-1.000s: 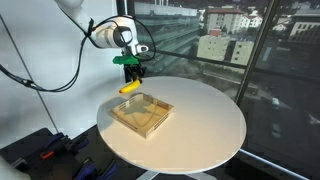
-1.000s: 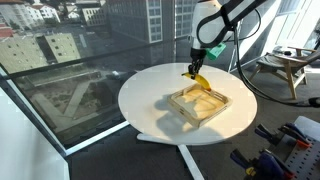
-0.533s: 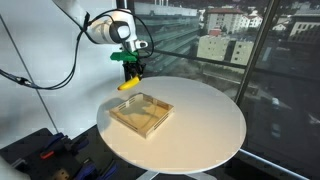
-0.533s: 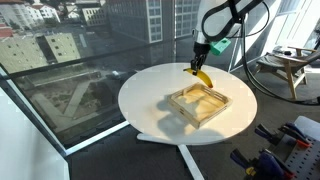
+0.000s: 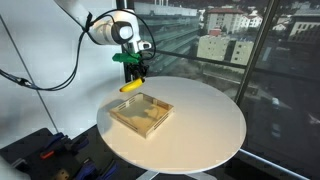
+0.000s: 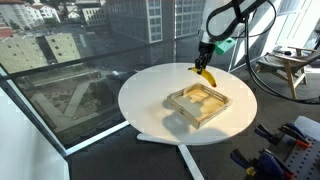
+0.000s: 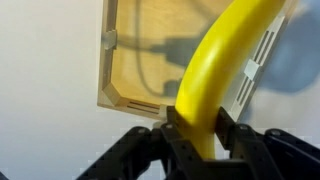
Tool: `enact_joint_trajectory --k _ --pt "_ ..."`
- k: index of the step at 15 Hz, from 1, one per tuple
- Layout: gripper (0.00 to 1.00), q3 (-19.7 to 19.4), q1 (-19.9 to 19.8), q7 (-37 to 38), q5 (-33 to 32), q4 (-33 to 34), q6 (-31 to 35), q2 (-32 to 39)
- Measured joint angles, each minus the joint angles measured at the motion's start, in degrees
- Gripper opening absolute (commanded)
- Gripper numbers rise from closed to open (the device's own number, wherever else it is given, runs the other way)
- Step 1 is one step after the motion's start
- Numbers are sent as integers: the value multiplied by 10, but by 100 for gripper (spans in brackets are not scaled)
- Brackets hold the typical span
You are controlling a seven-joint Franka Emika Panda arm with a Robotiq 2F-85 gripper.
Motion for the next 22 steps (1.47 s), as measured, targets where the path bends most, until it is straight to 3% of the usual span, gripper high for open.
enact_joint_trajectory --k 10,21,22 --pt "17 -7 -17 16 22 -3 -45 1" --pt "16 -27 -33 16 22 3 -46 15" --pt "41 -27 -34 16 22 5 -46 17"
